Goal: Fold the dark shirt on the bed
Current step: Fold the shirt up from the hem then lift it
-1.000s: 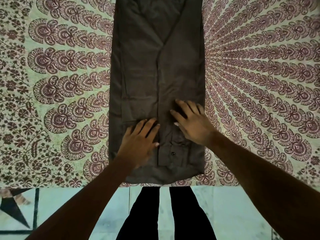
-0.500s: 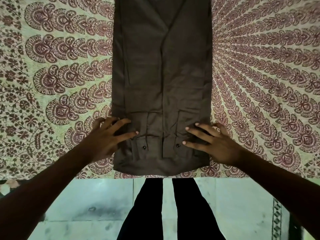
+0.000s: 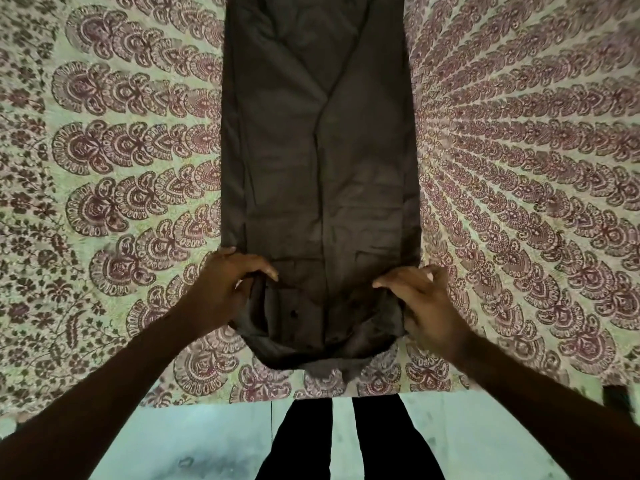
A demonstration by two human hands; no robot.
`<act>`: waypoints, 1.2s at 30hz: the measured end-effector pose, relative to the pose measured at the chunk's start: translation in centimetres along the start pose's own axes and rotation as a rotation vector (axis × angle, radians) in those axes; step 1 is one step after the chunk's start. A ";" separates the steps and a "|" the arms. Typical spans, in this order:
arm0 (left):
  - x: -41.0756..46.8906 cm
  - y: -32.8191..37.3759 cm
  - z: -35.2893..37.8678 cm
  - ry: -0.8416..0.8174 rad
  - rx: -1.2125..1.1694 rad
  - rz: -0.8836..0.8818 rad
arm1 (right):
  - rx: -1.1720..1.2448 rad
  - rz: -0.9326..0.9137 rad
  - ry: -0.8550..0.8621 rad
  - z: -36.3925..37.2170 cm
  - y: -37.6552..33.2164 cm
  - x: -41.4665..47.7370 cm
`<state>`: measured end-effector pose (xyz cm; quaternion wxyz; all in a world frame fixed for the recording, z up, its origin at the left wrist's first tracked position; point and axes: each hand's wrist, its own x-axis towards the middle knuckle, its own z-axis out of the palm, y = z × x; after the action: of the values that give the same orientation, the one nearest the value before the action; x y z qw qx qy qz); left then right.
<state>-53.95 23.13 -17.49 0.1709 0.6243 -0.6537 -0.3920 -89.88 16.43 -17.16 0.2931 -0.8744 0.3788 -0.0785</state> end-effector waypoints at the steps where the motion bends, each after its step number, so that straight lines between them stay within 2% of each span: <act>1: 0.9 0.6 -1.0 0.022 -0.126 -0.028 | 0.082 0.066 0.075 -0.4 -0.6 0.7; 4: 4.3 2.3 -3.7 0.127 -0.333 -0.180 | 0.363 0.179 0.318 -2.0 -1.6 4.4; 6: 7.0 3.1 -4.6 0.242 -0.632 -0.353 | 0.502 0.251 0.401 -2.5 -0.5 7.8; 8: 9.8 2.8 -4.6 0.392 -0.749 -0.549 | 0.591 0.383 0.439 -2.5 1.6 11.6; 12: 13.1 0.5 -3.4 0.423 -0.440 -0.707 | 0.542 0.700 0.431 -2.2 5.3 16.3; 16: 13.3 0.7 -3.6 0.468 -0.545 -0.720 | 0.581 0.824 0.461 -2.7 6.0 17.4; 18: 13.3 0.9 -3.5 0.500 -0.506 -0.737 | 0.568 0.849 0.455 -2.7 6.3 17.4; 22: 12.9 0.6 -2.7 0.602 -0.115 -0.752 | 0.485 0.799 0.513 -3.1 6.7 17.8; 26: 12.4 1.2 -2.0 0.555 0.248 -0.827 | 0.380 0.879 0.488 -3.1 6.7 18.0; 28: 12.3 1.3 -1.7 0.569 0.345 -0.769 | 0.314 0.912 0.508 -3.0 6.2 17.8; 30: 12.3 1.6 -1.3 0.616 0.468 -0.667 | 0.089 0.848 0.515 -2.8 5.0 17.6; 32: 12.9 2.1 -1.2 0.642 0.534 -0.488 | -0.184 0.632 0.516 -2.1 3.6 17.7; 34: 14.1 2.2 -1.2 0.542 0.545 -0.273 | -0.263 0.353 0.438 -0.9 2.1 18.7; 36: 15.4 1.6 -0.9 0.390 0.612 -0.166 | -0.271 0.172 0.257 0.9 1.2 20.0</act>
<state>-56.87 8.07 -19.87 0.0652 0.7604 -0.6429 -0.0647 -76.30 2.05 -20.26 0.1275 -0.8530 0.4934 -0.1124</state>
